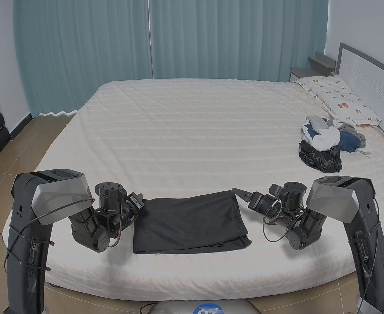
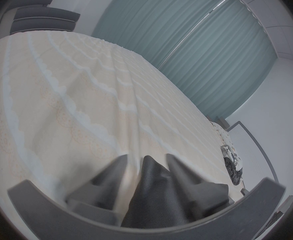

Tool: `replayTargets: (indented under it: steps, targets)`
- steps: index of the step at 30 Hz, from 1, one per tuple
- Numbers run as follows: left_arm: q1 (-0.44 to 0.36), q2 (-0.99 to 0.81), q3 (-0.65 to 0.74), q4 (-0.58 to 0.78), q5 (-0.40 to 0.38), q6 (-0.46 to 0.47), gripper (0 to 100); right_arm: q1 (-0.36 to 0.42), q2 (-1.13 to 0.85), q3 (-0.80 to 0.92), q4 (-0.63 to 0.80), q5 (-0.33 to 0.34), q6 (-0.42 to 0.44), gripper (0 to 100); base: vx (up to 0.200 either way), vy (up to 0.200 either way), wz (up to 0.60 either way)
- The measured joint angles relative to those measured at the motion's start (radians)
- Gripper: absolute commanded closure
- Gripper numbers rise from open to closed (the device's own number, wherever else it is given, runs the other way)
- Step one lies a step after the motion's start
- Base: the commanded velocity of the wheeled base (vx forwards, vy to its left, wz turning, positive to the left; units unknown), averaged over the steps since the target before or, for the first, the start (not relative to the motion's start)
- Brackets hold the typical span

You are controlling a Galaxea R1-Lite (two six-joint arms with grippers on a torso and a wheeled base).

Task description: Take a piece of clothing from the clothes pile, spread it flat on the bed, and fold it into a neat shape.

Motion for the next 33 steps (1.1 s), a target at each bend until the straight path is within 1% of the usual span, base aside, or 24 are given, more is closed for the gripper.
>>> replayTargets:
  steps: [6, 13, 16, 20, 24, 28, 33]
  targets:
    - [0.031, -0.045, 0.046, -0.020, -0.007, -0.019, 0, -0.013, -0.025, 0.006, -0.014, -0.040, -0.003, 0, 0.000, 0.000, 0.00]
    - [0.088, -0.165, 0.113, -0.054, -0.025, -0.035, 0, -0.042, -0.051, -0.006, -0.006, -0.059, -0.013, 0, 0.000, 0.000, 0.00]
    - [0.099, -0.225, 0.136, -0.057, -0.028, -0.014, 0, -0.055, -0.067, 0.004, -0.007, -0.077, -0.045, 0, 0.000, 0.000, 0.00]
    - [0.106, -0.309, 0.182, -0.061, -0.028, 0.049, 0, -0.070, -0.110, 0.051, -0.013, -0.129, -0.086, 0, 0.000, 0.000, 0.00]
    - [0.109, -0.410, 0.245, -0.063, -0.027, 0.082, 0, -0.083, -0.201, 0.159, -0.021, -0.160, -0.107, 0, 0.000, 0.000, 0.00]
    - [0.111, -0.513, 0.320, -0.064, -0.027, 0.111, 0, -0.087, -0.310, 0.281, -0.041, -0.168, -0.128, 0, 0.000, 0.000, 0.00]
    - [0.114, -0.668, 0.440, -0.063, -0.025, 0.166, 0, -0.094, -0.488, 0.490, -0.072, -0.168, -0.164, 0, 0.000, 0.000, 0.00]
